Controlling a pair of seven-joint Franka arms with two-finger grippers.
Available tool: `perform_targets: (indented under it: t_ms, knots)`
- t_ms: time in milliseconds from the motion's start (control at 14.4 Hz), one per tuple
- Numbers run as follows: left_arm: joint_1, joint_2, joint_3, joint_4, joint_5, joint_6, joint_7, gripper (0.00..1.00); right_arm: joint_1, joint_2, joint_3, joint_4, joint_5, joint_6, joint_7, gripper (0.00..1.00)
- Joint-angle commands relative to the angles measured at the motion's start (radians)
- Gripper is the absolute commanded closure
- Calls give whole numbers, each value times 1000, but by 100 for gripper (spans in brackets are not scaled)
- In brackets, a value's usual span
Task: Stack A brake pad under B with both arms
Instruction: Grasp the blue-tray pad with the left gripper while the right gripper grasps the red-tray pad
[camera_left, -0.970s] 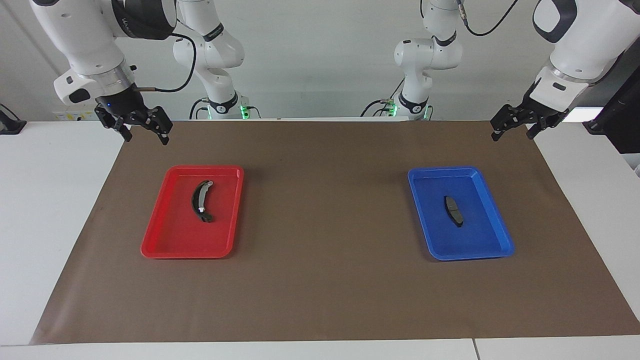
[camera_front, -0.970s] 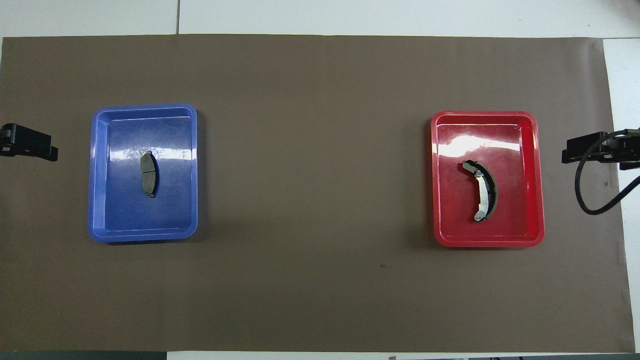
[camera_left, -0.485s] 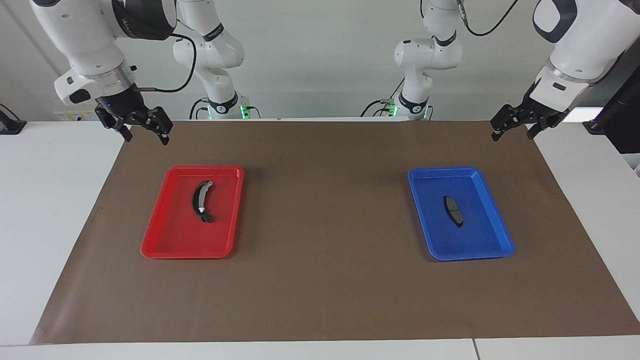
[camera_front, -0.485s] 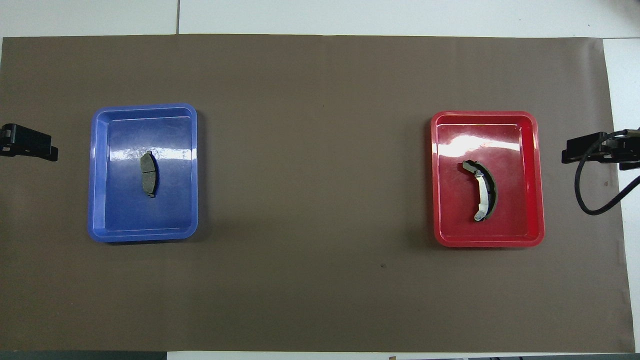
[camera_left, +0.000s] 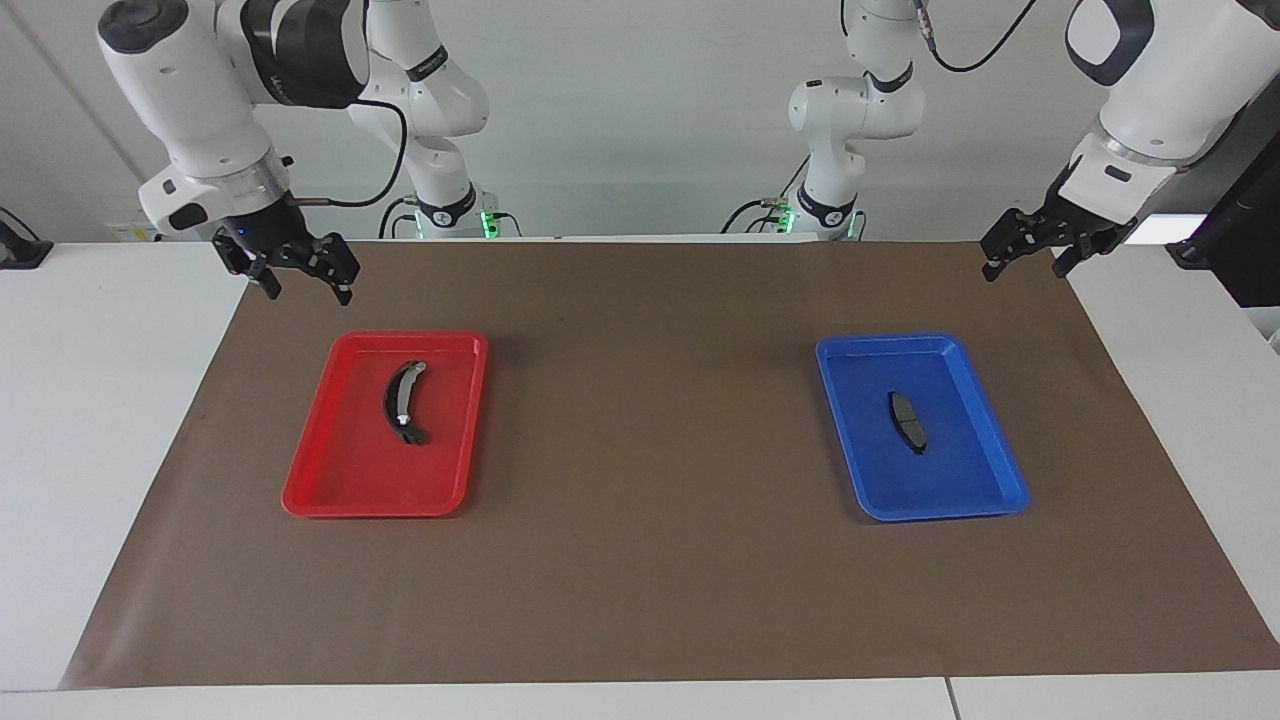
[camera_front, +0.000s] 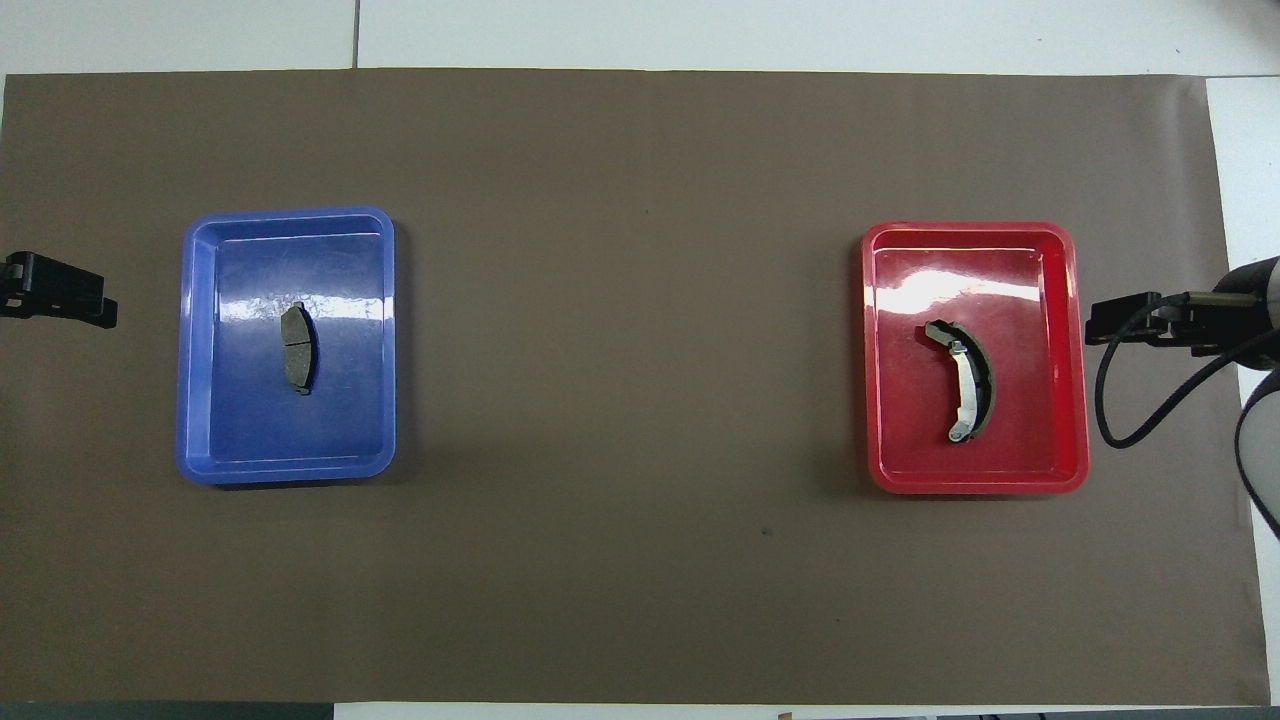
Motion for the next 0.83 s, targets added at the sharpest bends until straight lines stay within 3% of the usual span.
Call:
perform_targets:
  t_ms: [0, 208, 347, 485, 554, 762]
  knots:
    - [-7, -8, -14, -9, -4, -12, 1, 2, -2, 25, 3, -112, 13, 136, -103, 0]
    - [-7, -17, -14, -35, -6, 6, 3, 2, 48, 75, 3, -190, 21, 272, -148, 0]
    - [-7, -109, -16, -264, -6, 259, 9, 2, 56, 94, 3, -303, 21, 450, -166, 0]
    - [-12, -169, -16, -481, -4, 446, 10, 2, 39, 121, 1, -333, 21, 509, -222, 1]
    - [-21, -163, -16, -545, -4, 515, 12, 2, 29, 132, 1, -335, 21, 521, -235, 1]
    - [-26, -68, -16, -606, -6, 681, 9, 3, 19, 146, 1, -380, 21, 578, -252, 1]
